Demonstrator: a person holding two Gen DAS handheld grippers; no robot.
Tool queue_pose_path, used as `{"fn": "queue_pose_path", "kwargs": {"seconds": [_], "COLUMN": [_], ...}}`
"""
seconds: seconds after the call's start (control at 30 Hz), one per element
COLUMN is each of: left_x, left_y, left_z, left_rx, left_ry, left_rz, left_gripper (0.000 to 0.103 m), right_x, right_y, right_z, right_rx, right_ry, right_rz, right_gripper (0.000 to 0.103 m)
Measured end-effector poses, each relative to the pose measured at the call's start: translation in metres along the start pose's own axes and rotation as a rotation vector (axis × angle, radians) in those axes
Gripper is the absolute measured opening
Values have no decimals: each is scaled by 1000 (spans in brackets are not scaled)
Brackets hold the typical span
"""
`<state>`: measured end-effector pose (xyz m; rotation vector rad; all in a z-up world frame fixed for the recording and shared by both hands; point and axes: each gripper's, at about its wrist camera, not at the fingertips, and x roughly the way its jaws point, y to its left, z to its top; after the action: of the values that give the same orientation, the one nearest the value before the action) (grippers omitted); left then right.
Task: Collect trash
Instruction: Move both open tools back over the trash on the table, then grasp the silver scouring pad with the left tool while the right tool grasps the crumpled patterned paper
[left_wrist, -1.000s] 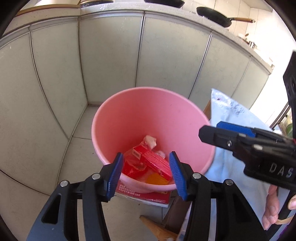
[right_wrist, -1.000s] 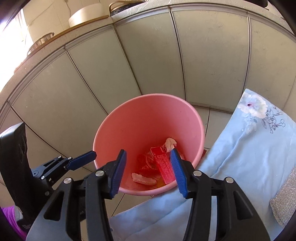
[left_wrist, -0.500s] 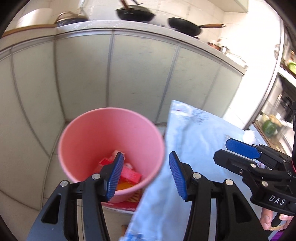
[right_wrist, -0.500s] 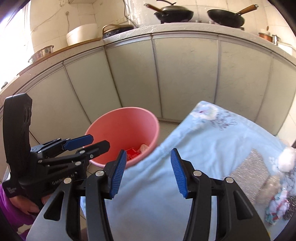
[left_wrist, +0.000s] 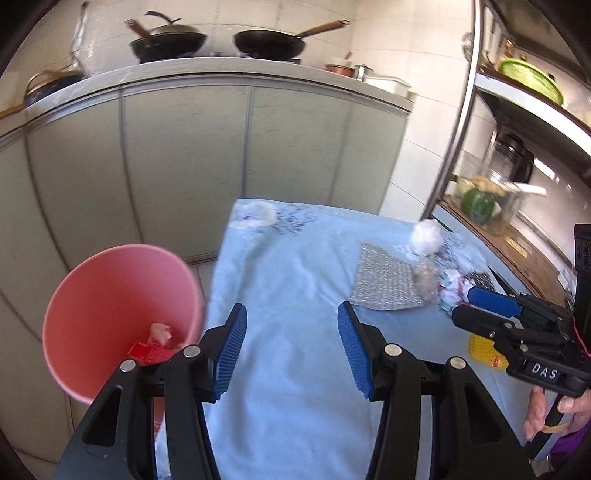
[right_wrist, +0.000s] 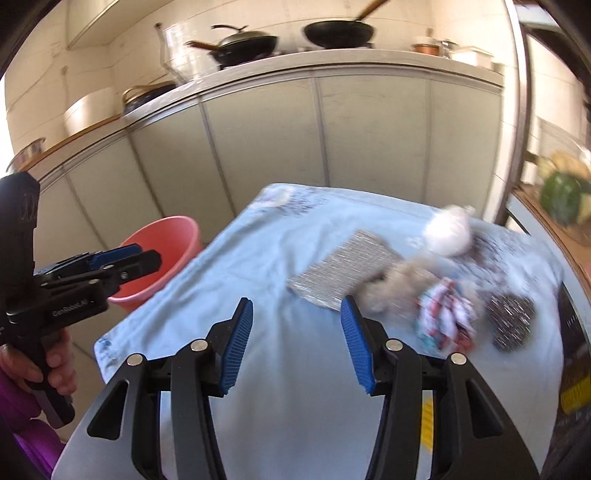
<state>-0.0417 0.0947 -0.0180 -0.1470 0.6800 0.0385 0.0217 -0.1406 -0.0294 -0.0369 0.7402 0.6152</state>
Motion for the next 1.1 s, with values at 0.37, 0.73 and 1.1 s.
{"fn": "queue_pose_path", "kwargs": {"seconds": [0.37,0.73,1.1], "left_x": [50,104,130], "left_y": [-76,-134,-145], "left_z": [-2,-9,-12], "left_rx": [197,498,607], "left_ry": [93,130,93], "left_rz": [-107,-48,-2], "left_gripper": [51,51,36], "right_x": [-15,-16,-7], "right_y": [-61,-82,-91], "right_z": [-30,-43,-47], "right_rx": [151,211,242], "right_ry": [11,28,58], "right_rz": [-94,-116,-121], "right_gripper": [50,50,50]}}
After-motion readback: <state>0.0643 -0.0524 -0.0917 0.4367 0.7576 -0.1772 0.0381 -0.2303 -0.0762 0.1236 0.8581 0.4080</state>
